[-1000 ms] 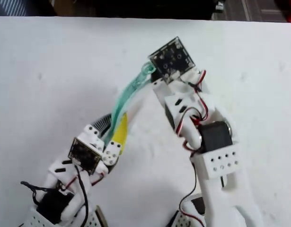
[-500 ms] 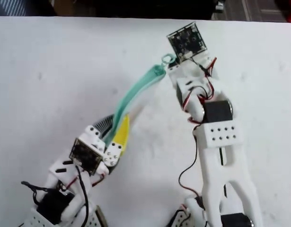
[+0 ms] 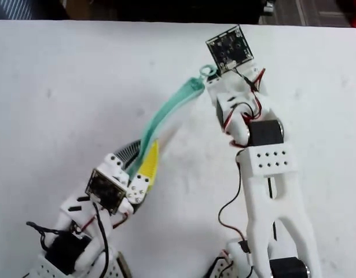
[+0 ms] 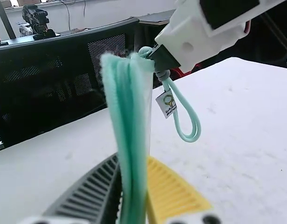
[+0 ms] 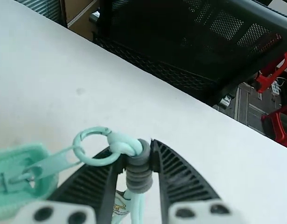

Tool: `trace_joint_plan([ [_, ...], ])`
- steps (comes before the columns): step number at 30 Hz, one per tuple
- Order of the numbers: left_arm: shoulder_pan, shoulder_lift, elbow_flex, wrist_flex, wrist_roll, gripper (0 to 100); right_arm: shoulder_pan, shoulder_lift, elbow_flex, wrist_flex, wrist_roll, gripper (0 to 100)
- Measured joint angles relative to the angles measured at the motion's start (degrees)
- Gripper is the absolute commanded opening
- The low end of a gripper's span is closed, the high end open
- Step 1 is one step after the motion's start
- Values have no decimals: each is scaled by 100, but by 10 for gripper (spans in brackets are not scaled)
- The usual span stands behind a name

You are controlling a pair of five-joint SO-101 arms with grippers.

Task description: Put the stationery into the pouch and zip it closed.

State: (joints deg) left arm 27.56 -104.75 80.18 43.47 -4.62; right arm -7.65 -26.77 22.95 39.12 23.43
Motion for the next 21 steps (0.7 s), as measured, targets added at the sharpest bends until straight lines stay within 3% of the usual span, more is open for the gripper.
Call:
trace_joint_plan([
  [4, 0, 9, 0, -79, 0, 23, -62, -343, 0, 607, 0, 353],
  [6, -18, 35, 105, -343, 0, 24, -70, -695, 0, 1055, 0, 388],
  [9, -70, 35, 501, -1020, 0, 22, -9, -1389, 0, 1741, -9, 354],
  [13, -255, 44, 782, -1679, 0, 22, 598, -2163, 0, 2207, -18, 271],
  [17, -413, 44, 782, -1776, 18, 22, 1266, -2514, 598, 2215, -18, 0],
  [21, -448, 53, 615, -1776, 26, 23, 1433, -2497, 1925, 1644, -18, 91],
])
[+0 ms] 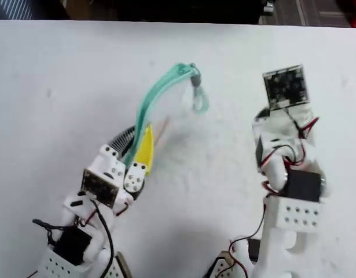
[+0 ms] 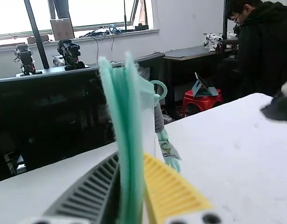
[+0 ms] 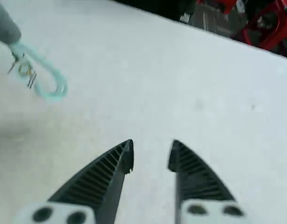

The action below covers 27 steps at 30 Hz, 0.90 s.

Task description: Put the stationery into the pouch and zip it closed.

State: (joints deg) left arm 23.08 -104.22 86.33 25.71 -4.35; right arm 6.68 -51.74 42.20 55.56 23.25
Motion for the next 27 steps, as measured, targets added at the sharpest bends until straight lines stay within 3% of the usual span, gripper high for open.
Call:
trace_joint_plan([
  [5, 0, 0, -501, 0, -132, 23, 18, 0, 1890, -1371, -193, 16],
  [11, 0, 879, -791, -756, -1292, 23, 26, 0, 3288, -2910, -1099, 26],
  [16, -9, 2435, -923, -1925, -1679, 23, 18, 0, 3771, -3569, -1090, 26],
  [22, -9, 4818, -1969, -2655, -1767, 23, 97, 0, 4009, -4193, -879, 26],
  [27, 132, 6936, -2743, -3235, -2497, 23, 334, 0, 4009, -4264, -870, 26],
])
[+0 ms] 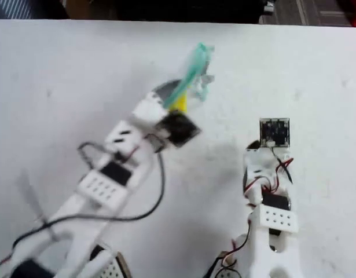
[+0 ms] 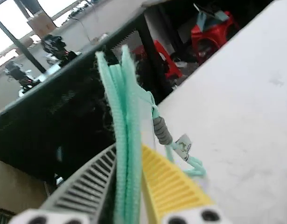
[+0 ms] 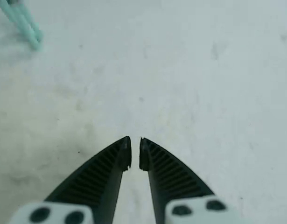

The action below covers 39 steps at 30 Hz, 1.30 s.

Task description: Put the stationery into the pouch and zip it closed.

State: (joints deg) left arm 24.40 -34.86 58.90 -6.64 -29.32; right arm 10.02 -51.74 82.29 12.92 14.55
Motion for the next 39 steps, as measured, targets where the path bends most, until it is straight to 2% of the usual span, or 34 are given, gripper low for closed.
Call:
trace_joint_plan([
  [7, 765, 2110, -352, -1037, -220, 23, 0, 18, 0, -97, 0, 26],
  [12, 870, 3165, -818, -1213, -185, 24, 18, 18, 0, -97, 0, 26],
  [15, 993, 3745, -897, -1248, 114, 24, 70, 18, 0, -97, 0, 26],
  [17, 1081, 3974, -897, -1248, 185, 45, 62, 18, 0, -97, 0, 26],
  [20, 1134, 4018, -897, -1248, 237, 125, 114, 18, 0, -97, 0, 26],
  [25, 1178, 4018, -835, -1029, 580, 159, 176, 18, 0, -97, 0, 26],
  [28, 1178, 3859, -844, -545, 774, 194, 167, 18, 0, -97, 0, 26],
  [31, 1222, 3429, -862, 343, 1134, 216, 176, 18, 0, -97, 0, 26],
  [35, 1204, 2646, -1143, 1943, 1908, 248, 167, 18, 0, -97, 0, 26],
  [39, 1398, 1741, -1389, 3666, 2277, 278, 167, 18, 0, -97, 0, 26],
])
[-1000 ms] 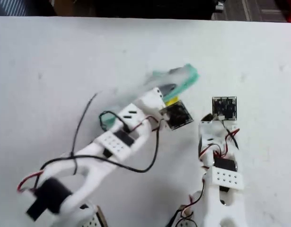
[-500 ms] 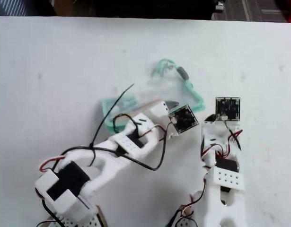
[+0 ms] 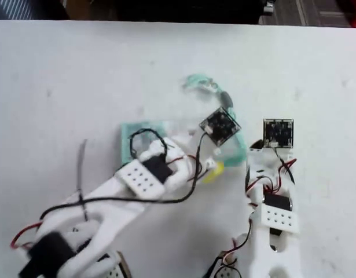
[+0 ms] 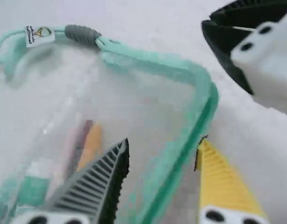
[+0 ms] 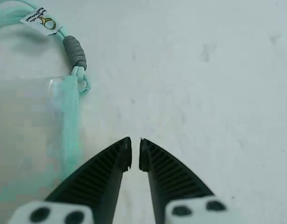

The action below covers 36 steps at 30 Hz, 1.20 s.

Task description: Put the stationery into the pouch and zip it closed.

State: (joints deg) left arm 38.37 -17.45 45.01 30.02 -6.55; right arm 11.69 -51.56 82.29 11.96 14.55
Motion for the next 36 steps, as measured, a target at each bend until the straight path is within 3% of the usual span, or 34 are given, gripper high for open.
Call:
trace_joint_plan([
  [6, 404, -1108, -62, 1512, 79, 282, 0, 0, 0, 0, 0, 26],
  [10, 264, -1556, -88, 2180, -281, 168, 9, 0, 0, 0, 0, 26],
  [13, -396, -2163, -229, 2725, -677, 17, 9, 0, 0, 0, 0, 26],
  [18, -2303, -3244, -229, 3051, -659, 21, 9, 0, 0, 0, 0, 26],
  [22, -4000, -3490, -62, 3077, -387, 27, 9, 0, 0, 0, 0, 26],
  [25, -4730, -3305, 299, 2813, -334, 30, 9, 0, 0, 0, 0, 26],
  [36, -4598, -835, 659, 1073, -299, 28, 0, 0, 0, 132, 0, 26],
])
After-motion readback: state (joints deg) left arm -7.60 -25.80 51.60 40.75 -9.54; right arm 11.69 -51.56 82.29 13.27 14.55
